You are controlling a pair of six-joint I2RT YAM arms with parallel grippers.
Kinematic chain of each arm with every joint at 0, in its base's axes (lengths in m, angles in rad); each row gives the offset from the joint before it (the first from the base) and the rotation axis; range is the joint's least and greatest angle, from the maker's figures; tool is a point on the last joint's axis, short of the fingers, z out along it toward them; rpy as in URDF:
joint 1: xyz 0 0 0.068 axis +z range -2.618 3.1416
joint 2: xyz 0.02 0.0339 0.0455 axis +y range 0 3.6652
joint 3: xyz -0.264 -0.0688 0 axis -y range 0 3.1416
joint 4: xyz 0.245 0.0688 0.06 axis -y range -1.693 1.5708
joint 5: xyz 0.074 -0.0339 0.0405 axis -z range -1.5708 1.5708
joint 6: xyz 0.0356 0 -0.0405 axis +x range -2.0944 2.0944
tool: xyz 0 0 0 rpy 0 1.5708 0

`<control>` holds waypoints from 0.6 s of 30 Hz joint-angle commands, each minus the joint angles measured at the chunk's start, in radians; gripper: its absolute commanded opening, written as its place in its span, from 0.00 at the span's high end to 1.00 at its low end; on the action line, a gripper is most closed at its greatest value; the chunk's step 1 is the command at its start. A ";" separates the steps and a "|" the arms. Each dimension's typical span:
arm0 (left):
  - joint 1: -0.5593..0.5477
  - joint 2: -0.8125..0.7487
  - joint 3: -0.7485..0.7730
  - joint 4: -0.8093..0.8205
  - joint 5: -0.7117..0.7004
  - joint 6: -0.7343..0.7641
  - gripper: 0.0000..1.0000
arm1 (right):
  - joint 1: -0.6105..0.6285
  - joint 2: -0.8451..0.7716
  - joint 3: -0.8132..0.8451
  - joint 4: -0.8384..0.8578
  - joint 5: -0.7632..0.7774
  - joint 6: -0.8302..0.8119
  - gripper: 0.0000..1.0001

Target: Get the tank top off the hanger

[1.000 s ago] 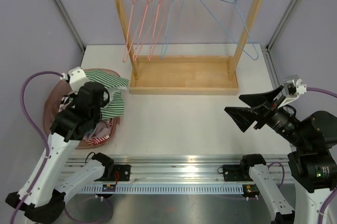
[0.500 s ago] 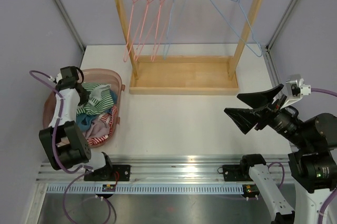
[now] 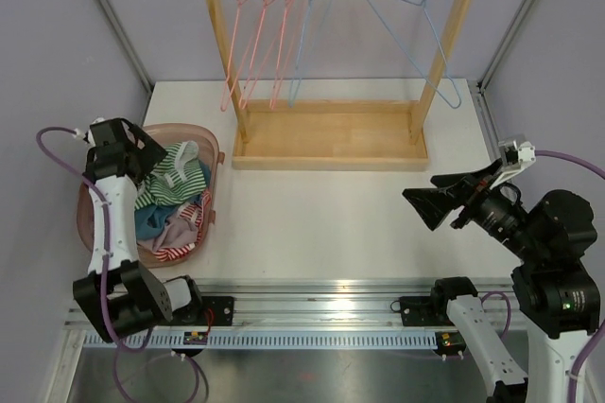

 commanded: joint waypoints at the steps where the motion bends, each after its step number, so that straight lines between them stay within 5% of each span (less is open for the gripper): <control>1: -0.047 -0.129 0.067 -0.013 0.032 0.089 0.01 | -0.002 0.032 -0.001 -0.124 0.174 -0.087 0.01; 7: -0.346 -0.342 0.111 -0.105 -0.250 0.196 0.01 | -0.002 0.055 -0.014 -0.208 0.448 -0.124 0.01; 18: -0.471 -0.770 0.107 -0.301 -0.067 0.343 0.01 | -0.002 -0.018 -0.040 -0.239 0.645 -0.209 0.00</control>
